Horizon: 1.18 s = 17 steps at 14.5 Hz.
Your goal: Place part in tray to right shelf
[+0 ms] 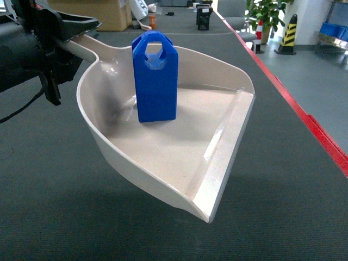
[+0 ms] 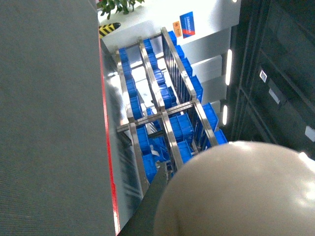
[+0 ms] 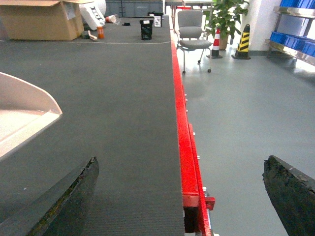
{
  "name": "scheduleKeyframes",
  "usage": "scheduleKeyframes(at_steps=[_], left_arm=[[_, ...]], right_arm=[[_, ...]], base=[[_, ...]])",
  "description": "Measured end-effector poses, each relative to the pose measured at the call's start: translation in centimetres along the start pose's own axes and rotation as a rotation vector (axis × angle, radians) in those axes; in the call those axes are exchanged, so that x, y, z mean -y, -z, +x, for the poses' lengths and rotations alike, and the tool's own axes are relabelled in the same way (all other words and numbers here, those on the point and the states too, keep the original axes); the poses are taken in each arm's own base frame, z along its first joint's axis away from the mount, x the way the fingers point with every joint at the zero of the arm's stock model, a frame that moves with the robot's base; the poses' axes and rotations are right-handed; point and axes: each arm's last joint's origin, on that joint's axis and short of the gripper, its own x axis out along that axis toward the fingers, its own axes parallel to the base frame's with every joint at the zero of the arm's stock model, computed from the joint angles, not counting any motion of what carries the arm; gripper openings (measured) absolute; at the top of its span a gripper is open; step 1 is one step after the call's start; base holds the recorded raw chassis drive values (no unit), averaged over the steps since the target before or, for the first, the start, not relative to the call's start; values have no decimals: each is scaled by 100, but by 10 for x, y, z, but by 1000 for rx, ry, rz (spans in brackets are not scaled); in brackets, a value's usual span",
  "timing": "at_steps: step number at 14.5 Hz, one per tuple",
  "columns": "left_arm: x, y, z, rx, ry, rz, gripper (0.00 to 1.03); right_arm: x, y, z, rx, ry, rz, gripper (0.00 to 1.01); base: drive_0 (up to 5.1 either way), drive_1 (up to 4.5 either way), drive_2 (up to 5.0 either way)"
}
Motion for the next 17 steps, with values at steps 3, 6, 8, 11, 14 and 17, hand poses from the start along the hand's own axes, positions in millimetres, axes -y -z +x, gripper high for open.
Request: scheduleKeyframes(at_steps=[3, 6, 8, 11, 14, 17], left_arm=[[0, 2, 0, -6, 1, -1, 12], [0, 2, 1, -8, 0, -1, 12], [0, 2, 1, -9, 1, -2, 12], [0, 3, 1, -11, 2, -2, 12], [1, 2, 1, -6, 3, -1, 12], [0, 2, 1, -7, 1, -2, 12]], right_arm=[[0, 0, 0, 2, 0, 1, 98], [0, 0, 0, 4, 0, 1, 98], [0, 1, 0, -5, 1, 1, 98], [0, 0, 0, 4, 0, 1, 98], [0, 1, 0, -3, 1, 1, 98], [0, 0, 0, 3, 0, 1, 98]], base=[[484, -257, -257], [493, -247, -247], [499, -242, -242], [489, -252, -252], [486, -255, -255], [495, -246, -246]])
